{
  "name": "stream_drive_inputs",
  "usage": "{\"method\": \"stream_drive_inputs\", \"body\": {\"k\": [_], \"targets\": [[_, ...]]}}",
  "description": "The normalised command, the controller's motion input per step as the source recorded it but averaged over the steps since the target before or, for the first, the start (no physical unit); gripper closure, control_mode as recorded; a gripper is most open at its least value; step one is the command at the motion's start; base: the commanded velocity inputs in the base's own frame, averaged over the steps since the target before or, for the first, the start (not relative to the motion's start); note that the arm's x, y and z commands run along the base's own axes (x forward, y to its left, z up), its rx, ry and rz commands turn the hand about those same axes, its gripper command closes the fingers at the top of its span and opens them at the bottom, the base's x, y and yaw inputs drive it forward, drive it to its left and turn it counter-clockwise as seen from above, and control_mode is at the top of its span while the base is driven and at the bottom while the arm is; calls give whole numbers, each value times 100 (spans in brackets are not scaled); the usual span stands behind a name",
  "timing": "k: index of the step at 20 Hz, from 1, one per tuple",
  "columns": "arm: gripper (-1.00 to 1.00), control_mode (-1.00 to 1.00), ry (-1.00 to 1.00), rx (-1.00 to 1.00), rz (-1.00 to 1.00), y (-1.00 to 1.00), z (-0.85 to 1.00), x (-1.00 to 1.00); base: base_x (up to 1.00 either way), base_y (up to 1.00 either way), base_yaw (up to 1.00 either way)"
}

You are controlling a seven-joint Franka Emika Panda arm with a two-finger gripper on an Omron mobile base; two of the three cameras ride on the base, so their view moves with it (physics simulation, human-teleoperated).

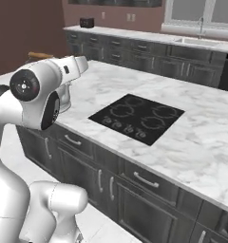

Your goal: Pick the kettle from the cabinet and place it on a stove burner. Then pick the pot from the counter and place it on another stove burner. Finally, turn both burners on.

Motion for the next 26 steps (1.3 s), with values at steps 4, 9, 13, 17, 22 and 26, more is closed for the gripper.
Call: {"method": "stream_drive_inputs", "body": {"k": [4, 9, 13, 17, 22, 26], "targets": [[100, 100, 0, 0, 0, 0, 0, 0, 58, 49, -39], [100, 100, 0, 0, 0, 0, 0, 0, 59, 45, -40], [100, 100, 0, 0, 0, 0, 0, 0, 61, 35, -41], [100, 100, 0, 0, 0, 0, 0, 0, 64, 24, -42], [100, 100, 0, 0, 0, 0, 0, 0, 61, 26, -39], [100, 100, 0, 0, 0, 0, 0, 0, 55, 38, -29]]}}
